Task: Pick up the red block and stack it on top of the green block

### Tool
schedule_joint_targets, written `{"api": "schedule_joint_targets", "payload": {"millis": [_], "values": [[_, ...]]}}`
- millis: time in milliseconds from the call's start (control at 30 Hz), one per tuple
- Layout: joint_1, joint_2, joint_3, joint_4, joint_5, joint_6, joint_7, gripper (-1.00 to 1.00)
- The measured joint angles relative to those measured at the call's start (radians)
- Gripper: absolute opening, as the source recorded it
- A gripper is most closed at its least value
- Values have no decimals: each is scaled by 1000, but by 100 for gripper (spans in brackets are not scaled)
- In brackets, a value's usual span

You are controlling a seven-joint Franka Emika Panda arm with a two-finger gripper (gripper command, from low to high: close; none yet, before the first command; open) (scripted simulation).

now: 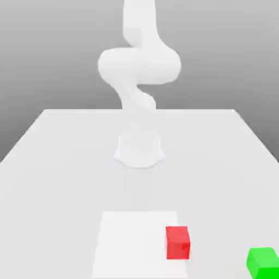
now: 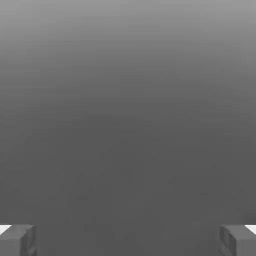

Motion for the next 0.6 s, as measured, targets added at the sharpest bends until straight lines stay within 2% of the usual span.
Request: {"api": "schedule_joint_targets", "payload": {"millis": [600], "values": [[11, 659, 122, -217, -54, 305, 165, 0]]}}
